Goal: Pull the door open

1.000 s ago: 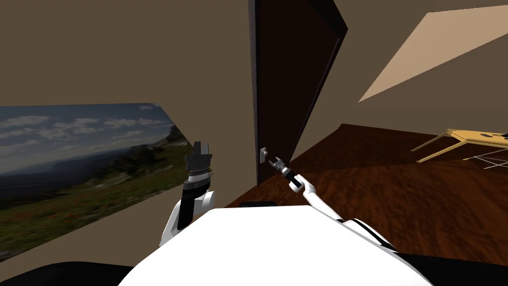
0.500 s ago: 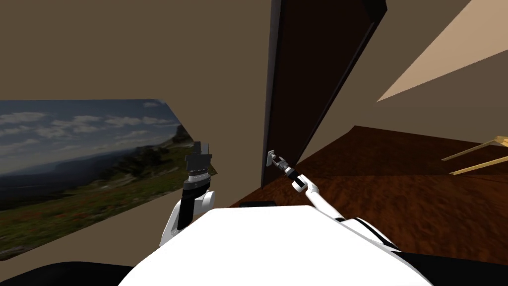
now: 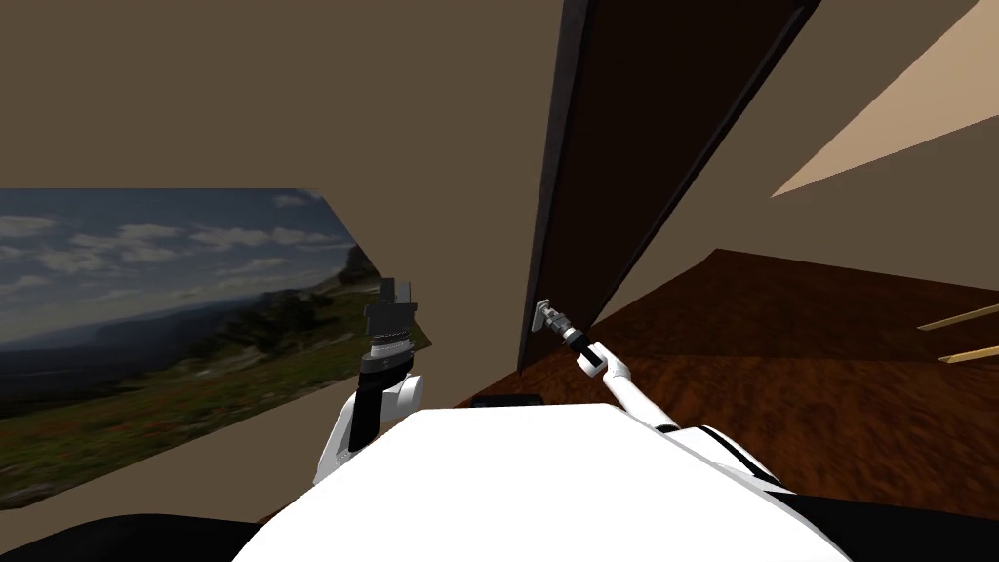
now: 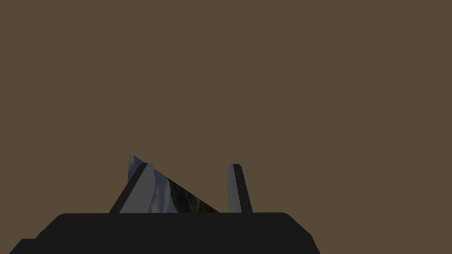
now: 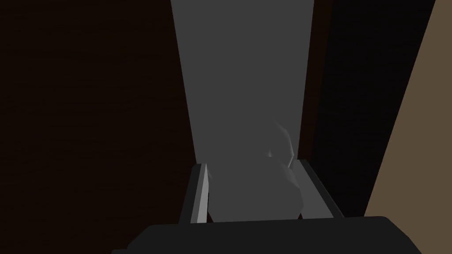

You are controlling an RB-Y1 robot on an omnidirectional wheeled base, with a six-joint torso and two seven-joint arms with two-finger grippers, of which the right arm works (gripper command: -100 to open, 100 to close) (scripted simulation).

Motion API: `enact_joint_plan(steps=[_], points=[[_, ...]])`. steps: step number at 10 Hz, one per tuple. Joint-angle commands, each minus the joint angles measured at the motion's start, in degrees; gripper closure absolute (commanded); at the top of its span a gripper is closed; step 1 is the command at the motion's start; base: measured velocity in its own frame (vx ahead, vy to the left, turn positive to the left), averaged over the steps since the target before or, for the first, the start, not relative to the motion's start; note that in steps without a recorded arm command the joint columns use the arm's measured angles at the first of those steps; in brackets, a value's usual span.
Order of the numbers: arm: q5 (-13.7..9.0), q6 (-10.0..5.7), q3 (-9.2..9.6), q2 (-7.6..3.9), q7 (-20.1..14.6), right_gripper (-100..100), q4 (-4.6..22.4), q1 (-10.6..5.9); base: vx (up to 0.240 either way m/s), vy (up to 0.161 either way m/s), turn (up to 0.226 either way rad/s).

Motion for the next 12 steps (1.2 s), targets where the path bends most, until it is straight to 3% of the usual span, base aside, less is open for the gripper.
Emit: enact_joint_plan(steps=[1, 4, 12], points=[[0.0, -0.04, 0.11, 0.05, 0.0, 100, 0.0, 0.12, -0.017, -0.015, 0.018], [0.0, -0.04, 0.11, 0.05, 0.0, 100, 0.0, 0.12, -0.006, -0.004, 0.0], [-7.0, 0.95, -0.1, 0.69, -9.8, 100, 0.8, -0.74, -0.074, -0.067, 0.111]])
